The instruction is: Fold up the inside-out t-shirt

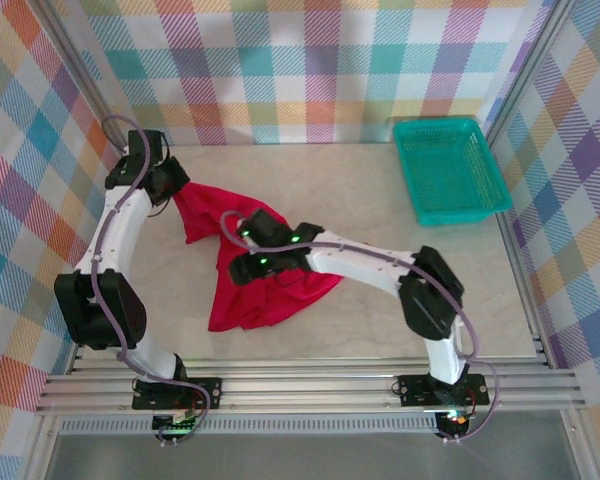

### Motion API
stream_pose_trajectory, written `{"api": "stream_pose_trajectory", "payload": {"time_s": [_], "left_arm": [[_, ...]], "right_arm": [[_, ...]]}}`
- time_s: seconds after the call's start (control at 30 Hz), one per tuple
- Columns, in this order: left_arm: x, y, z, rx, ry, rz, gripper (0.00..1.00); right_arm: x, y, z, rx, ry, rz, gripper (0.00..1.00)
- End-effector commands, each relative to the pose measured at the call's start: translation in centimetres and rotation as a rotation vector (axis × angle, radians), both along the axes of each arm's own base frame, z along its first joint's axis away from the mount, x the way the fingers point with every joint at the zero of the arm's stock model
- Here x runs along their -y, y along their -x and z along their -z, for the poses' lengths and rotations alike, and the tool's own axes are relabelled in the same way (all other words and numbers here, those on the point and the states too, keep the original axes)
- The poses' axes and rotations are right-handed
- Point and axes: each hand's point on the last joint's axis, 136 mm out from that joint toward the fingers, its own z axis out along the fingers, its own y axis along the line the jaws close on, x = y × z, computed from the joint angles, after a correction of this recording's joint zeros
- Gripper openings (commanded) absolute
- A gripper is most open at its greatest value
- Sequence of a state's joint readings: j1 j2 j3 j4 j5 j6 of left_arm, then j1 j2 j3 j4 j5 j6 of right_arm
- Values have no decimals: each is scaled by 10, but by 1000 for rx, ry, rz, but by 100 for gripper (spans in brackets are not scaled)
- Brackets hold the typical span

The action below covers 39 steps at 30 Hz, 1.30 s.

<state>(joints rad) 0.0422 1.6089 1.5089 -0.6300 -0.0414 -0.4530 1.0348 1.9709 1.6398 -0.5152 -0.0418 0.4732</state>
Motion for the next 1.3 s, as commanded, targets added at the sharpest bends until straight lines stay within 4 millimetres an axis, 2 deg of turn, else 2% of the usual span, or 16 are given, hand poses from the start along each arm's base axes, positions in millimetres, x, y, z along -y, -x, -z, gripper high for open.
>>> {"api": "stream_pose_trajectory", "payload": {"time_s": [0.0, 0.1, 0.27, 0.4, 0.6, 0.67, 0.77, 0.83, 0.87, 0.93, 1.03, 1.17, 1.27], "left_arm": [[-10, 18, -8, 2, 19, -33, 0], [-10, 21, -8, 8, 38, -35, 0], [-7, 22, -8, 15, 54, -27, 0], [-5, 22, -7, 15, 63, -17, 0], [-2, 21, -7, 24, 76, -9, 0], [-2, 21, -8, 24, 76, -7, 0], [-3, 22, -9, 24, 70, -7, 0], [-5, 24, -10, 25, 65, -11, 0], [-6, 24, -11, 27, 63, -12, 0], [-7, 25, -13, 32, 60, -13, 0], [-9, 25, -16, 32, 56, -15, 0], [-12, 25, -25, 37, 44, -15, 0], [-16, 26, -32, 47, 44, -23, 0]], "right_arm": [[-36, 12, 20, -62, 11, -13, 67], [-49, -2, 40, -24, 85, -1, 67], [-64, -40, 65, 129, 200, 12, 68], [-74, -52, 86, 159, 248, -2, 70], [-80, -58, 124, 158, 304, -5, 72], [-76, -59, 137, 151, 333, 8, 64], [-65, -58, 153, 136, 387, 36, 35], [-61, -57, 153, 131, 399, 39, 17], [-61, -57, 147, 136, 395, 34, 10], [-65, -58, 129, 155, 369, 18, 5], [-71, -60, 83, 201, 307, -25, 1], [-71, -55, -4, 280, 205, -94, 0], [-58, -49, -59, 325, 154, -127, 0]]}}
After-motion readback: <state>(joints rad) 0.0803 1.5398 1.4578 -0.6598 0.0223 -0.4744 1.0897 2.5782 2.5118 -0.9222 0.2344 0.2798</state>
